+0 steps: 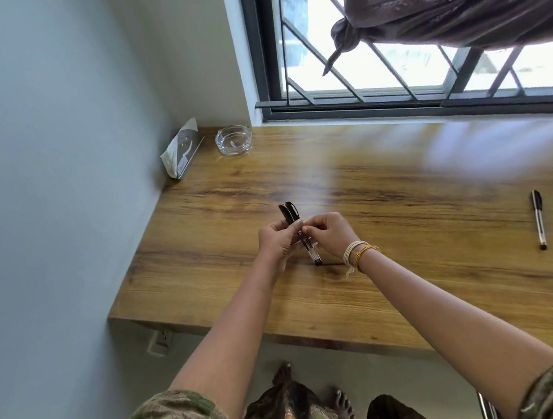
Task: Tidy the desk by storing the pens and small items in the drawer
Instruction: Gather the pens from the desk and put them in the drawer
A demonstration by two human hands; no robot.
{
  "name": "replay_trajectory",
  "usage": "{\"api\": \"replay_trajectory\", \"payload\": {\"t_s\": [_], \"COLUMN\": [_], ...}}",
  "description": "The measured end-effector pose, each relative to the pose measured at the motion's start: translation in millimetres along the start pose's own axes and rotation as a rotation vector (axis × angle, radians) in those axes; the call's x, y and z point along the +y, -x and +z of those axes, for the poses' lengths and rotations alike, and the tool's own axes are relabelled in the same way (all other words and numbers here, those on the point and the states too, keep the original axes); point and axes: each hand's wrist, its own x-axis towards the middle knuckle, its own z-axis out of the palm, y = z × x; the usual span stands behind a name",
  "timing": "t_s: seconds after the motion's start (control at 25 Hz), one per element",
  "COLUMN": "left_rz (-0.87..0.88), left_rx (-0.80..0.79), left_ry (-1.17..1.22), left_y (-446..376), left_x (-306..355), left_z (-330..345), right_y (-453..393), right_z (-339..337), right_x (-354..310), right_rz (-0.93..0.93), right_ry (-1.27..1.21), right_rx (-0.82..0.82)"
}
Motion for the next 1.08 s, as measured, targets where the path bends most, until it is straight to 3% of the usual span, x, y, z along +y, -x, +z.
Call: {"api": "replay_trajectory", "payload": {"t_s": [0.2, 0.52, 0.8, 1.08], "left_rz": [-0.028, -0.09, -0.115, -0.151], "left_rx": [-0.007, -0.187, -0.311, -0.326], "left_ry": [-0.084, -0.309, -0.487, -0.509], "left_y": [-8, -34, -44, -44], "left_x": [-7, -11, -22, -37], "left_z": [30, 99, 141, 185], "right_y": [3, 1, 31, 44], "right_z": [-34, -96, -143, -192], "right_x": [14, 64, 109, 155], "right_rz": [0.061, 0.24, 0.395, 0.531], "right_ry": [0.059, 0.172, 0.433, 0.532], "right_rx": [0.177, 0.45, 1.013, 1.107]}}
